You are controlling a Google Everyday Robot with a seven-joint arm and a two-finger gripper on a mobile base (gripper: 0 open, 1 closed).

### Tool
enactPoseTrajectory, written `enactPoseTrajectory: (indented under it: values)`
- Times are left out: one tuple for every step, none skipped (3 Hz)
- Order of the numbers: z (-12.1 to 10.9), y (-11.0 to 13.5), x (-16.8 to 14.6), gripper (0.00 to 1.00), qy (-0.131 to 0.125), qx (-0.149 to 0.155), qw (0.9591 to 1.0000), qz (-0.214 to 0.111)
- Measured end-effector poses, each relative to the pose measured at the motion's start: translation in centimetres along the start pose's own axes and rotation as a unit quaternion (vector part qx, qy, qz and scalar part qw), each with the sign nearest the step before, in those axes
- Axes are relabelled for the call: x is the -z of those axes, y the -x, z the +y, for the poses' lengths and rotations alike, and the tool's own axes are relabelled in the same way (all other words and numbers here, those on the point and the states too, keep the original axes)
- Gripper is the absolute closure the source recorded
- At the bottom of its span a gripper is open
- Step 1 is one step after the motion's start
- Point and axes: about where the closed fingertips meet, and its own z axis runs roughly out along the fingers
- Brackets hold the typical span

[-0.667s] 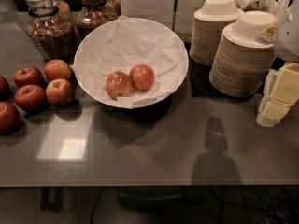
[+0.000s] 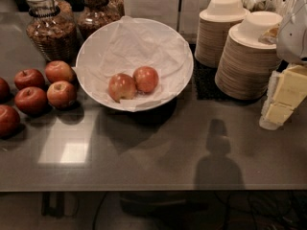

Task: Pick apple from white bowl

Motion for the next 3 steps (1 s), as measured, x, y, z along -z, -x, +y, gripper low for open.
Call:
enactPoseTrajectory:
  values:
    - [0.1, 3.3, -2.8, 0.0, 0.014, 0.04, 0.999, -0.012]
    - [-0.1, 5.7, -5.8, 0.0, 0.015, 0.06, 0.9979, -0.021]
    - [-0.4, 6.6, -6.3, 0.0, 0.012, 0.064, 0.9974, -0.029]
